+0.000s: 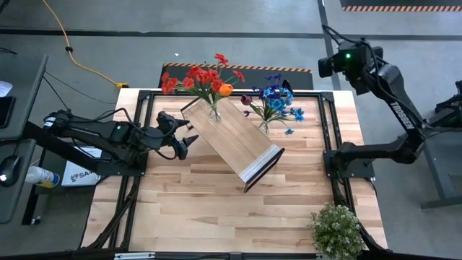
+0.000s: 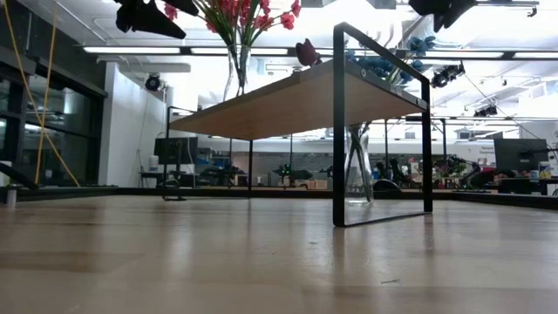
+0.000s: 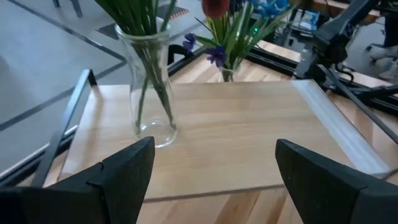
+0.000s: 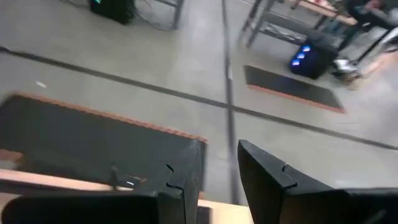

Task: Pick and place flowers into a vace then onto a shelf
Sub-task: Put the transparent vase with flowers on the shelf

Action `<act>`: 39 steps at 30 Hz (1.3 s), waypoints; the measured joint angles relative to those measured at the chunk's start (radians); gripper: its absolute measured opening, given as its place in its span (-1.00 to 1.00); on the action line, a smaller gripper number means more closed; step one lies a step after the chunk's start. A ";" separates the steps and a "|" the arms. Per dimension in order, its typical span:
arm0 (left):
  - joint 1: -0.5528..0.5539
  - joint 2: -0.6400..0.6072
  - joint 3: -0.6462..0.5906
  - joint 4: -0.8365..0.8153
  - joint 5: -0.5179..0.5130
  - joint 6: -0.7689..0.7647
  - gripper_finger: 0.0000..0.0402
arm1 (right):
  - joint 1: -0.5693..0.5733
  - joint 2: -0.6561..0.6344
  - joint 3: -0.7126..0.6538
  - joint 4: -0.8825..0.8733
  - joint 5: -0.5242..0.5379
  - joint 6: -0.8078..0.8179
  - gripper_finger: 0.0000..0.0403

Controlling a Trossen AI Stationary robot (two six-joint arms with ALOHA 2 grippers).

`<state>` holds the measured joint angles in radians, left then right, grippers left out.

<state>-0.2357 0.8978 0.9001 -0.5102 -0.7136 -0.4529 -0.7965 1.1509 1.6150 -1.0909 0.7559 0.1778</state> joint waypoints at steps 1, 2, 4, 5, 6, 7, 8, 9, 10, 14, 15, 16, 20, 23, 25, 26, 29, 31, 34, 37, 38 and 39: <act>0.000 0.000 0.000 0.002 -0.004 0.000 0.83 | 0.007 0.006 0.000 -0.014 0.022 -0.007 -0.51; 0.000 0.000 0.000 0.002 -0.006 0.000 0.83 | 0.014 0.012 0.000 -0.029 0.038 -0.013 -0.51; 0.000 0.000 0.000 0.007 -0.011 0.000 0.83 | 0.021 0.021 0.000 -0.067 0.050 -0.022 -0.51; 0.000 0.000 0.000 0.007 -0.012 0.000 0.83 | 0.021 0.022 0.000 -0.082 0.050 -0.025 -0.51; 0.000 0.000 0.000 0.007 -0.017 0.000 0.83 | 0.021 0.023 0.000 -0.096 0.050 -0.027 -0.51; 0.000 0.000 0.000 0.007 -0.022 0.000 0.83 | 0.021 0.022 0.000 -0.115 0.048 -0.028 -0.51; 0.000 0.000 0.000 0.007 -0.025 0.000 0.83 | 0.020 0.020 0.000 -0.131 0.043 -0.028 -0.51; 0.000 0.000 0.000 0.007 -0.029 0.000 0.83 | 0.020 0.019 0.000 -0.145 0.034 -0.026 -0.51; 0.000 0.000 0.000 0.007 -0.034 0.000 0.83 | 0.020 0.019 0.000 -0.166 0.018 -0.024 -0.51; 0.000 0.000 0.000 0.007 -0.035 0.000 0.83 | 0.016 0.020 0.000 -0.274 -0.109 0.028 -0.51; 0.000 0.000 0.000 0.007 -0.035 0.000 0.83 | 0.008 0.020 -0.001 -0.302 -0.159 0.046 -0.51; 0.000 0.000 0.000 0.007 -0.034 0.000 0.83 | -0.003 0.019 -0.012 -0.323 -0.211 0.059 -0.51; 0.000 0.000 0.000 0.007 -0.025 0.000 0.83 | -0.051 0.001 -0.112 -0.388 -0.299 0.087 -0.51; 0.000 0.000 0.000 0.007 -0.012 -0.001 0.83 | -0.071 -0.017 -0.210 -0.432 -0.336 0.132 -0.51; 0.000 0.000 0.000 0.007 -0.010 -0.001 0.83 | -0.081 -0.030 -0.284 -0.433 -0.409 0.139 -0.51; 0.000 0.000 0.000 0.007 -0.010 -0.001 0.83 | -0.081 -0.037 -0.321 -0.427 -0.447 0.140 -0.51; 0.000 0.000 0.000 0.006 -0.010 -0.001 0.83 | -0.080 -0.059 -0.425 -0.394 -0.551 0.157 -0.51; 0.000 0.000 0.000 0.007 -0.010 -0.001 0.83 | -0.081 -0.068 -0.482 -0.365 -0.579 0.165 -0.51; 0.000 0.000 0.000 0.006 -0.010 -0.001 0.83 | -0.081 -0.079 -0.538 -0.338 -0.614 0.181 -0.51; 0.000 0.000 0.000 0.006 -0.009 -0.001 0.83 | -0.080 -0.086 -0.580 -0.289 -0.689 0.207 -0.51; 0.000 0.000 0.000 0.006 -0.009 -0.001 0.83 | -0.080 -0.087 -0.593 -0.270 -0.719 0.207 -0.51; 0.000 0.000 0.000 0.006 -0.009 -0.001 0.83 | -0.080 -0.088 -0.605 -0.250 -0.746 0.207 -0.51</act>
<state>-0.2359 0.8978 0.9001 -0.5037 -0.7227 -0.4534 -0.8768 1.0633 1.0104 -1.3410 0.0100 0.3851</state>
